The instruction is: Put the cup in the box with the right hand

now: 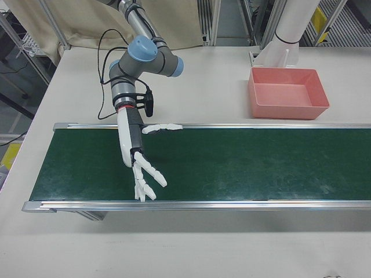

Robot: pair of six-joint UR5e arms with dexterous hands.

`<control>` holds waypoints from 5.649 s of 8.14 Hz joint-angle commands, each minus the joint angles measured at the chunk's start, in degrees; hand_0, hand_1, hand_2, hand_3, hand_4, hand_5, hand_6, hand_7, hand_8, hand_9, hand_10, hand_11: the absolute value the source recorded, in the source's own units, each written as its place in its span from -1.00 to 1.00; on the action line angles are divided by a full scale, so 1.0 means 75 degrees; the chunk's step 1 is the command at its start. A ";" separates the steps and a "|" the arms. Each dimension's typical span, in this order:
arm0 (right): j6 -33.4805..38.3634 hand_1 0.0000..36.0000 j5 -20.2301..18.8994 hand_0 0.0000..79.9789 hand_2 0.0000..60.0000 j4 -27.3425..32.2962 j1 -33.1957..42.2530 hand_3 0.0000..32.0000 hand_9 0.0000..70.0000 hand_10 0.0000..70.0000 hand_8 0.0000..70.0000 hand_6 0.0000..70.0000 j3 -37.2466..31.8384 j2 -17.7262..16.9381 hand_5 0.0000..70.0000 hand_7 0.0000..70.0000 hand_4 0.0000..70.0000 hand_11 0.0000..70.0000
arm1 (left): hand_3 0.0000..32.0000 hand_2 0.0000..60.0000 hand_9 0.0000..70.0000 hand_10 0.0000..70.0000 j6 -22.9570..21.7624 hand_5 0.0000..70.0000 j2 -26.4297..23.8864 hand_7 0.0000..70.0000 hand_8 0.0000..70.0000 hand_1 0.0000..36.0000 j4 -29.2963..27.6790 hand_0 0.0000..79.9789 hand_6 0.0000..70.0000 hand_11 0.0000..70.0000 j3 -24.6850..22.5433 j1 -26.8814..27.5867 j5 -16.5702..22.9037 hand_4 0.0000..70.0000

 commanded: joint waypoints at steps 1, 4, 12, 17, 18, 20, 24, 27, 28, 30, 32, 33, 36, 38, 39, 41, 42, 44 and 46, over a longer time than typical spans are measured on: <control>0.0000 -0.24 0.0000 0.13 -0.57 0.0000 -0.0011 -1.00 -0.80 -1.00 -0.95 -0.86 -0.0007 -0.0007 -0.91 -0.49 -0.91 -1.00 | -1.00 -1.00 -1.00 -1.00 0.0000 -1.00 0.0000 -1.00 -1.00 -1.00 0.0011 -1.00 -1.00 -1.00 0.0000 -0.0002 0.0000 -1.00; 0.0000 -0.24 0.0000 0.13 -0.56 0.0000 -0.0011 -1.00 -0.80 -1.00 -0.95 -0.86 -0.0018 -0.0007 -0.91 -0.48 -0.90 -1.00 | -1.00 -1.00 -1.00 -1.00 0.0000 -1.00 0.0000 -1.00 -1.00 -1.00 0.0000 -1.00 -1.00 -1.00 0.0000 0.0010 0.0000 -1.00; -0.0012 -0.24 0.0000 0.12 -0.50 0.0000 -0.0129 -1.00 -0.79 -1.00 -0.95 -0.86 -0.0054 0.0005 -0.91 -0.46 -0.88 -1.00 | -1.00 -1.00 -1.00 -1.00 0.0000 -1.00 0.0000 -1.00 -1.00 -1.00 0.0000 -1.00 -1.00 -1.00 0.0000 -0.0002 0.0000 -1.00; -0.0012 -0.23 0.0012 0.12 -0.48 0.0000 -0.0152 -1.00 -0.80 -1.00 -0.95 -0.86 -0.0065 0.0005 -0.91 -0.49 -0.90 -1.00 | -1.00 -1.00 -1.00 -1.00 0.0000 -1.00 0.0000 -1.00 -1.00 -1.00 0.0000 -1.00 -1.00 -1.00 0.0000 0.0010 0.0000 -1.00; -0.0047 -0.25 0.0035 0.11 -0.49 0.0000 -0.0164 -1.00 -0.81 -1.00 -0.95 -0.86 -0.0042 0.0005 -0.91 -0.49 -0.90 -1.00 | -1.00 -1.00 -1.00 -1.00 0.0000 -1.00 0.0000 -1.00 -1.00 -1.00 0.0000 -1.00 -1.00 -1.00 0.0000 0.0010 0.0000 -1.00; -0.0210 -0.22 0.0070 0.12 -0.46 0.0000 -0.0222 -1.00 -0.79 -1.00 -0.94 -0.86 -0.0030 0.0005 -0.91 -0.47 -0.89 -1.00 | -1.00 -1.00 -1.00 -1.00 0.0000 -1.00 0.0000 -1.00 -1.00 -1.00 0.0000 -1.00 -1.00 -1.00 0.0000 0.0010 0.0000 -1.00; -0.1427 -0.20 0.0105 0.13 -0.48 -0.0012 -0.0222 -1.00 -0.80 -1.00 -0.94 -0.87 0.0075 0.0005 -0.90 -0.56 -0.97 -1.00 | -1.00 -1.00 -1.00 -1.00 0.0000 -1.00 0.0000 -1.00 -1.00 -1.00 0.0011 -1.00 -1.00 -1.00 0.0000 -0.0002 0.0000 -1.00; -0.1676 0.01 0.0105 0.16 -0.26 0.0000 -0.0316 -1.00 -0.83 -1.00 -0.93 -0.89 0.0052 0.0017 -0.87 -0.71 -1.00 -0.99 | -1.00 -1.00 -1.00 -1.00 0.0000 -1.00 0.0000 -1.00 -1.00 -1.00 0.0011 -1.00 -1.00 -1.00 0.0000 0.0010 0.0000 -1.00; -0.1676 0.01 0.0117 0.16 -0.24 0.0035 -0.0351 -1.00 -0.82 -1.00 -0.93 -0.89 0.0052 0.0017 -0.87 -0.71 -1.00 -0.99 | -1.00 -1.00 -1.00 -1.00 0.0000 -1.00 0.0012 -1.00 -1.00 -1.00 0.0000 -1.00 -1.00 -1.00 0.0000 -0.0002 0.0000 -1.00; -0.1664 -0.03 0.0187 0.15 -0.21 0.0035 -0.0351 -1.00 -0.82 -1.00 -0.93 -0.89 0.0063 0.0017 -0.88 -0.69 -1.00 -0.99 | -1.00 -1.00 -1.00 -1.00 0.0000 -1.00 0.0000 -1.00 -1.00 -1.00 0.0011 -1.00 -1.00 -1.00 0.0000 0.0010 0.0000 -1.00; -0.1618 0.02 0.0176 0.14 -0.10 0.0058 -0.0351 -1.00 -0.91 -1.00 -0.99 -0.89 0.0029 0.0017 -0.88 -0.68 -1.00 -1.00 | -1.00 -1.00 -1.00 -1.00 0.0000 -1.00 0.0000 -1.00 -1.00 -1.00 0.0000 -1.00 -1.00 -1.00 0.0000 0.0010 0.0000 -1.00; -0.1606 -0.05 0.0176 0.13 -0.13 0.0093 -0.0374 -1.00 -0.63 -0.99 -0.86 -0.79 0.0017 0.0017 -0.88 -0.16 -0.99 -0.97 | -1.00 -1.00 -1.00 -1.00 0.0000 -1.00 0.0000 -1.00 -1.00 -1.00 0.0011 -1.00 -1.00 -1.00 0.0000 -0.0002 0.0000 -1.00; -0.1606 -0.07 0.0176 0.14 -0.19 0.0094 -0.0410 -1.00 -0.96 -1.00 -1.00 -0.90 0.0052 0.0063 -0.90 -0.71 -0.93 -0.98 | -1.00 -1.00 -1.00 -1.00 0.0000 -1.00 0.0000 -1.00 -1.00 -1.00 0.0000 -1.00 -1.00 -1.00 0.0000 -0.0002 0.0000 -1.00; -0.1606 -0.06 0.0176 0.14 -0.19 0.0082 -0.0468 -1.00 -0.91 -1.00 -0.98 -0.89 0.0075 0.0075 -0.89 -0.66 -0.97 -0.99 | -1.00 -1.00 -1.00 -1.00 0.0000 -1.00 0.0000 -1.00 -1.00 -1.00 0.0000 -1.00 -1.00 -1.00 0.0000 -0.0002 0.0000 -1.00; -0.1606 -0.05 0.0176 0.14 -0.18 0.0082 -0.0538 -1.00 -0.87 -1.00 -0.97 -0.88 0.0075 0.0087 -0.89 -0.64 -0.97 -0.99 | -1.00 -1.00 -1.00 -1.00 0.0000 -1.00 0.0000 -1.00 -1.00 -1.00 0.0000 -1.00 -1.00 -1.00 0.0000 0.0010 0.0012 -1.00; -0.1617 -0.06 0.0176 0.14 -0.20 0.0082 -0.0725 -1.00 -0.86 -1.00 -0.96 -0.88 0.0087 0.0122 -0.89 -0.64 -0.97 -0.99 | -1.00 -1.00 -1.00 -1.00 0.0000 -1.00 0.0000 -1.00 -1.00 -1.00 0.0000 -1.00 -1.00 -1.00 0.0000 0.0010 0.0000 -1.00; -0.1617 -0.07 0.0176 0.13 -0.22 0.0082 -0.0831 -1.00 -0.87 -1.00 -0.97 -0.89 0.0110 0.0122 -0.89 -0.65 -0.98 -1.00 | -1.00 -1.00 -1.00 -1.00 0.0000 -1.00 0.0000 -1.00 -1.00 -1.00 0.0011 -1.00 -1.00 -1.00 0.0000 0.0010 0.0000 -1.00; -0.1641 -0.06 0.0187 0.14 -0.21 0.0082 -0.1065 -1.00 -0.86 -1.00 -0.96 -0.89 0.0250 0.0122 -0.89 -0.66 -0.99 -0.99 | -1.00 -1.00 -1.00 -1.00 0.0000 -1.00 0.0000 -1.00 -1.00 -1.00 0.0011 -1.00 -1.00 -1.00 0.0000 -0.0002 0.0000 -1.00; -0.1629 -0.09 0.0199 0.13 -0.27 0.0082 -0.1066 -1.00 -0.87 -1.00 -0.96 -0.89 0.0274 0.0122 -0.89 -0.69 -1.00 -0.99 | -1.00 -1.00 -1.00 -1.00 0.0000 -1.00 0.0000 -1.00 -1.00 -1.00 0.0011 -1.00 -1.00 -1.00 0.0000 -0.0002 0.0000 -1.00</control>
